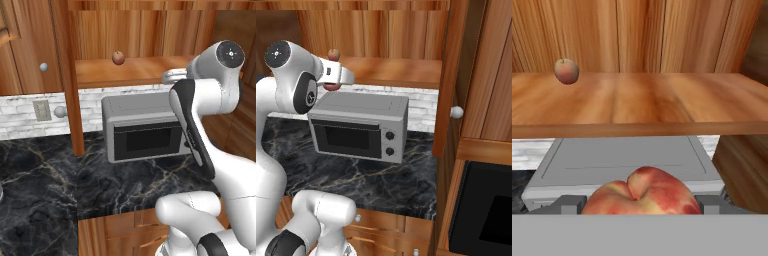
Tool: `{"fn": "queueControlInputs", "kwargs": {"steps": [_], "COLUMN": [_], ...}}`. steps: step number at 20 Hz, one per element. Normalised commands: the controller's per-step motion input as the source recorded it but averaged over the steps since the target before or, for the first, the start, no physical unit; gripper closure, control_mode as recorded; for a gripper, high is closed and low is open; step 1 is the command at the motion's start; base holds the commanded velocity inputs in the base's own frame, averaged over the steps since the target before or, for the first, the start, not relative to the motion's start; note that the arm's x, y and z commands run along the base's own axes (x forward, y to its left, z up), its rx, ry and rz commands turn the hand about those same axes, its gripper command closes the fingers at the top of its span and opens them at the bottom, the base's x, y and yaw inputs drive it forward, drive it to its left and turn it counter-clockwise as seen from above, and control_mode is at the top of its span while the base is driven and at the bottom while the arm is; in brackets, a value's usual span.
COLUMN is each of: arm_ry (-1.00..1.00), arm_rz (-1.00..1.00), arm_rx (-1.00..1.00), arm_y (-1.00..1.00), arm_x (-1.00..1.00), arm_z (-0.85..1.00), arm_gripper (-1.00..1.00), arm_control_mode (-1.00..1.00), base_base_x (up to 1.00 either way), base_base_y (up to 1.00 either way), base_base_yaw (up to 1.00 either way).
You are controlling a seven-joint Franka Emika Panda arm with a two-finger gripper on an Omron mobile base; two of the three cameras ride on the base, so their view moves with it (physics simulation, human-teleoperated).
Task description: Pick the peachs from the cabinet and place them in one bowl. Pick the mango from the sink and place it in the other bowl.
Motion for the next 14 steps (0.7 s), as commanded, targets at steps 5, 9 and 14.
{"fn": "queueControlInputs", "kwargs": {"steps": [5,9,14], "arm_ry": [0.07,0.05,-0.01], "arm_rz": [0.00,0.00,0.01], "arm_rx": [-0.04,0.00,0.00], "arm_y": [0.03,0.01,0.00], "arm_x": [-0.10,-0.11,-0.01], "arm_z": [-0.11,-0.14,0.00], "arm_gripper": [1.00,1.00,1.00], "arm_control_mode": [-1.00,-1.00,-1.00], "base_base_x": [0.00,0.00,0.00], "base_base_y": [0.00,0.00,0.00], "base_base_yaw": [0.00,0.00,0.00]}}
